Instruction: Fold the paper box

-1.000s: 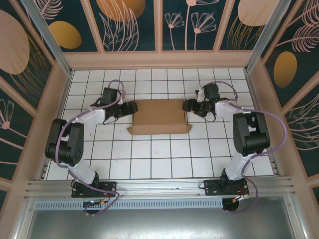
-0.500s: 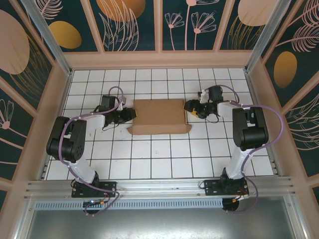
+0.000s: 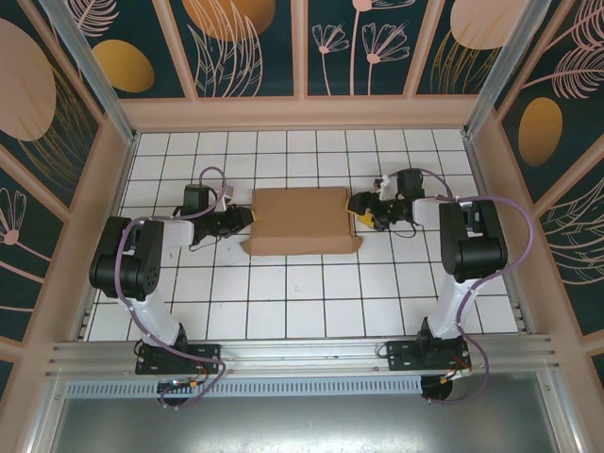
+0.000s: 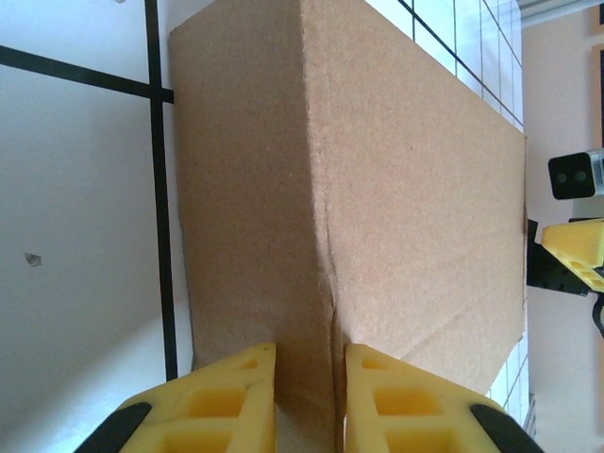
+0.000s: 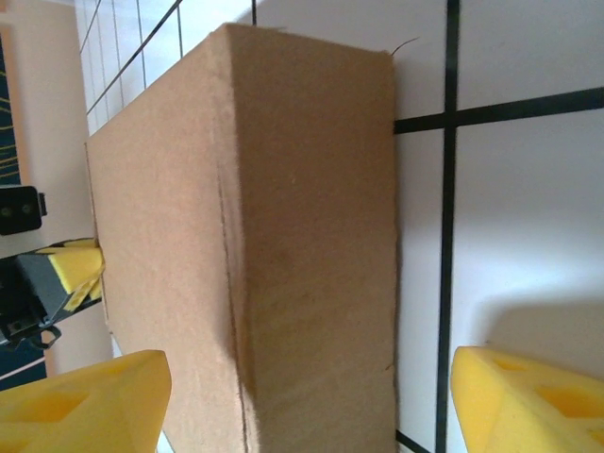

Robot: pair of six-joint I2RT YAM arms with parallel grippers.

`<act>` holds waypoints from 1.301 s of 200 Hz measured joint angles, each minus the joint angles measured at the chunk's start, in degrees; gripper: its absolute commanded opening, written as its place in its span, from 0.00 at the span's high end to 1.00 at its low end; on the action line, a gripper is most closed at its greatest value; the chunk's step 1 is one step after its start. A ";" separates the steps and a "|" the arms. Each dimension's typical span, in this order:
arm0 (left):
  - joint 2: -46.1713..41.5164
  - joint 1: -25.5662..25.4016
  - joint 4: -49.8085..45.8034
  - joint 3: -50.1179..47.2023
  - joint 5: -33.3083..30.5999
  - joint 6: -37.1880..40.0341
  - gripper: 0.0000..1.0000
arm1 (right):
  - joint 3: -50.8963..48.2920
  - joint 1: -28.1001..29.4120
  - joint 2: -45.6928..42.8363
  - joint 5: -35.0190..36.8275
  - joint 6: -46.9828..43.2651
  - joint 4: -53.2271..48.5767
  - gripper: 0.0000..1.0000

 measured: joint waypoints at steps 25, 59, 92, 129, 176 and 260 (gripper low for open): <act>0.42 0.76 0.28 0.00 1.18 -0.52 0.85 | 0.00 0.11 0.00 -0.74 0.02 0.00 0.21; 0.83 2.21 0.76 -0.07 2.40 -0.72 0.85 | -0.35 0.11 0.00 -1.46 0.24 0.11 0.21; 1.01 2.54 0.76 -0.07 2.78 -0.68 0.86 | -0.63 0.76 0.13 -3.06 1.38 0.66 0.21; 1.60 2.84 1.09 0.11 3.80 -0.63 0.88 | 0.22 4.00 2.89 -7.02 3.56 3.61 0.30; 1.68 3.41 -0.09 1.14 3.04 -0.26 0.67 | -0.96 5.25 3.72 -9.11 10.25 9.70 0.57; -17.68 -2.05 -20.70 9.68 -22.99 8.61 0.30 | -5.81 5.14 -6.97 -6.56 13.40 6.21 0.57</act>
